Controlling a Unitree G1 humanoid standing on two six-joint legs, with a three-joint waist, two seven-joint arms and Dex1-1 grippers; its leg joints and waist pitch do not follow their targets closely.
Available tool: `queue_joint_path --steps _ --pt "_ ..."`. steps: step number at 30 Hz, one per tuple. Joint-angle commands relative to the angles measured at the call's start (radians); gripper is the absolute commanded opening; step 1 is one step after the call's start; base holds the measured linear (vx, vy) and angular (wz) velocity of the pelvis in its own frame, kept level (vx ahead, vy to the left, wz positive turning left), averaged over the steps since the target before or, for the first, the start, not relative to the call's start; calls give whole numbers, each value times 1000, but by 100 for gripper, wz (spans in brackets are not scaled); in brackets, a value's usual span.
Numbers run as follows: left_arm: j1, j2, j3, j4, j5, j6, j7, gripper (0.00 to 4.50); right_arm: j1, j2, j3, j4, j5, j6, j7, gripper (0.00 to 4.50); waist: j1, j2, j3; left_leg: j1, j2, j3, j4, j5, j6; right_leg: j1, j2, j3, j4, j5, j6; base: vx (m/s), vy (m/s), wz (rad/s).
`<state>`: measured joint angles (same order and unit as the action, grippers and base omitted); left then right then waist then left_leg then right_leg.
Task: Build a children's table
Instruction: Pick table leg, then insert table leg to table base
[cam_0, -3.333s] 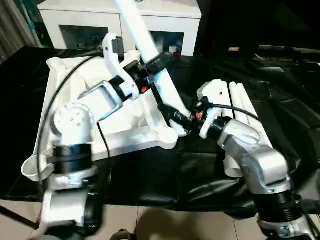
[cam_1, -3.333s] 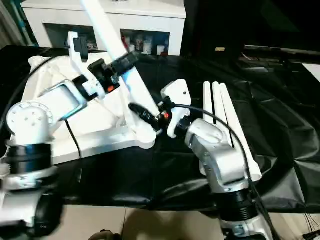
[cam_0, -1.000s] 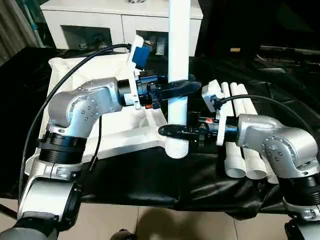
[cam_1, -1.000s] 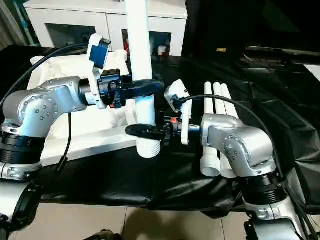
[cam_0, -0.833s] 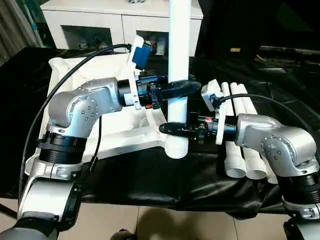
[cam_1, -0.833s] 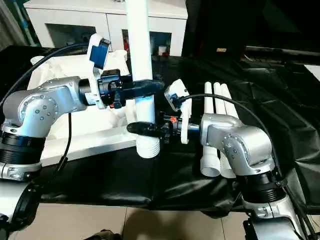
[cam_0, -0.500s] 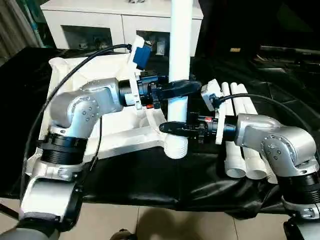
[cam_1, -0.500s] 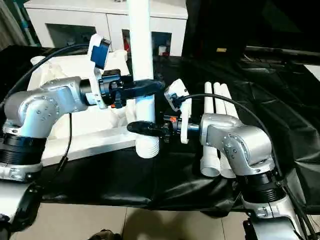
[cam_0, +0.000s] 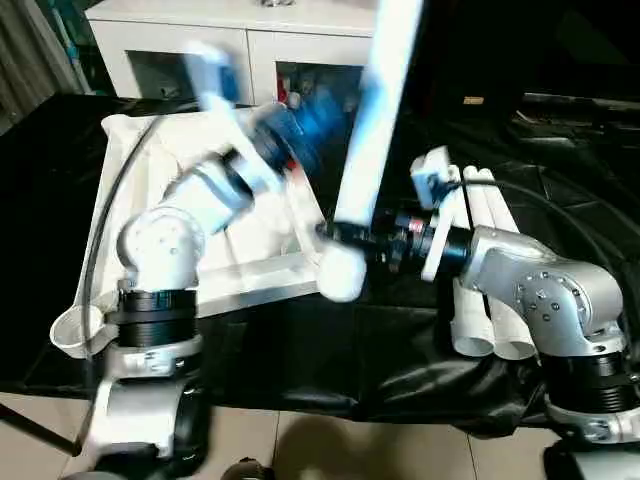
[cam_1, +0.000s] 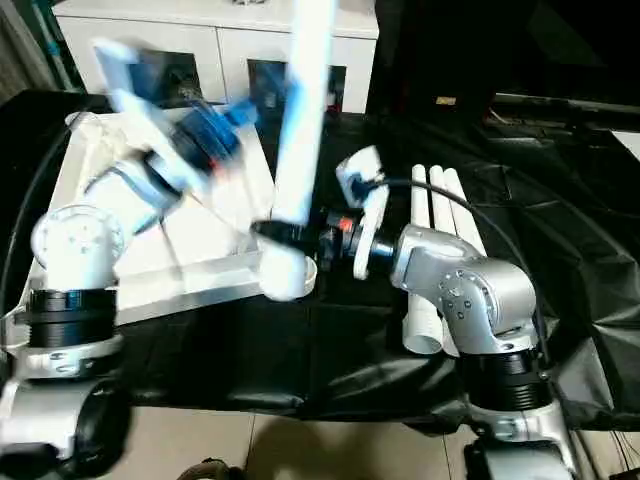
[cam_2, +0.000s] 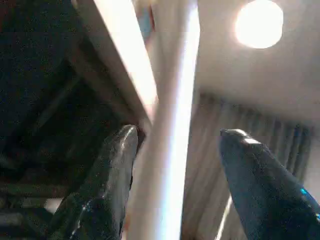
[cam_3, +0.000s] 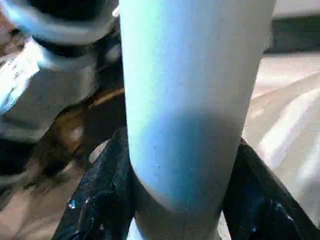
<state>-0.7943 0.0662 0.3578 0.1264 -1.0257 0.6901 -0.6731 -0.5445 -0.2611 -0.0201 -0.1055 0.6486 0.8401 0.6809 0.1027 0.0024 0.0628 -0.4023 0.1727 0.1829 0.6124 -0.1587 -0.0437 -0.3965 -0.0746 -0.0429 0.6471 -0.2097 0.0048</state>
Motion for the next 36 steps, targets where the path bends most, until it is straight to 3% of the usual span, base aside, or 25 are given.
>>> queue_joint_path --steps 1,4,5,6,7,8,9,10,11,13,15,16,19,25,30,32,35,36 --pt "2 4 37 1 -21 -16 31 293 10 6 -46 28 -36 -56 -59 186 3 6 -82 27 41 -20 -65 -177 -21 53 -59 36 -75 -43 -243 0 0 0" --pt "54 62 -45 -30 190 -100 35 293 18 10 -40 61 -122 -135 -128 186 -1 9 -80 29 45 -23 -70 -179 -31 50 -58 37 -81 -71 -203 0 0 0" --pt "80 108 -122 -32 349 -157 55 293 20 9 -27 75 -174 -181 -160 186 0 10 -81 29 48 -26 -73 -176 -34 50 -60 38 -83 -75 -178 0 0 0" --pt "97 135 -174 -26 445 -219 64 293 20 13 -25 82 -184 -196 -169 186 -3 13 -81 32 48 -25 -73 -182 -44 47 -58 40 -81 -87 -147 0 0 0" --pt "122 187 -266 -2 604 -329 81 293 22 16 -15 98 -214 -239 -184 186 -2 0 -81 30 49 -25 -76 -184 -42 50 -60 41 -86 -97 -131 0 0 0" --pt "142 244 -361 37 755 -451 105 293 25 18 -4 116 -244 -293 -195 186 0 -4 -81 28 52 -29 -79 -182 -41 50 -62 41 -86 -105 -115 0 0 0" --pt "151 274 -403 62 811 -500 108 293 28 19 3 124 -256 -316 -192 186 -2 4 -80 29 51 -29 -79 -199 -48 44 -61 43 -87 -137 -74 0 0 0" --pt "156 291 -428 77 839 -528 109 293 30 19 7 129 -260 -328 -188 186 -3 7 -82 33 51 -29 -79 -206 -61 43 -63 43 -85 -135 -76 0 0 0" --pt "171 316 -464 87 846 -530 64 293 33 20 11 138 -270 -343 -194 186 -4 -9 -82 32 51 -26 -80 -197 -58 44 -62 42 -85 -119 -85 0 0 0" --pt "189 336 -495 89 836 -521 13 293 36 21 16 148 -284 -358 -202 186 -3 2 -83 32 50 -24 -78 -165 -58 38 -62 40 -72 -69 -129 0 0 0" --pt "244 370 -557 69 809 -482 -111 293 47 20 38 160 -307 -376 -204 186 -4 0 -83 30 48 -20 -76 -155 -49 39 -61 40 -67 -25 -176 0 0 0" --pt "262 386 -585 65 814 -473 -151 293 52 18 49 162 -312 -379 -197 186 -3 1 -83 31 48 -19 -76 -156 -47 38 -62 40 -66 -23 -183 0 0 0" --pt "293 419 -652 104 865 -491 -227 293 67 18 70 158 -320 -377 -181 186 -10 3 -78 32 49 -18 -79 -208 -38 36 -64 44 -75 -88 -185 0 0 0" --pt "261 417 -675 289 984 -617 -206 293 89 24 88 156 -339 -402 -172 186 -15 4 -76 35 49 -23 -84 -270 -57 35 -66 46 -85 -169 -161 0 0 0" --pt "216 422 -686 396 992 -665 -214 293 105 25 99 154 -348 -422 -169 186 -13 8 -81 35 51 -23 -82 -241 -48 35 -66 44 -75 -77 -193 0 0 0" --pt "207 419 -688 411 973 -649 -240 265 108 24 103 153 -349 -422 -167 186 -13 10 -81 33 49 -22 -80 -223 -40 36 -65 43 -72 -42 -209 0 0 0" --pt "203 418 -689 419 968 -646 -252 255 109 23 104 152 -350 -421 -167 186 -14 7 -80 32 49 -21 -79 -227 -33 38 -67 43 -72 -43 -219 0 0 0" --pt "196 418 -689 431 965 -641 -269 225 110 22 105 151 -350 -420 -166 186 -13 11 -79 34 49 -21 -80 -240 -34 37 -68 44 -75 -70 -219 0 0 0"
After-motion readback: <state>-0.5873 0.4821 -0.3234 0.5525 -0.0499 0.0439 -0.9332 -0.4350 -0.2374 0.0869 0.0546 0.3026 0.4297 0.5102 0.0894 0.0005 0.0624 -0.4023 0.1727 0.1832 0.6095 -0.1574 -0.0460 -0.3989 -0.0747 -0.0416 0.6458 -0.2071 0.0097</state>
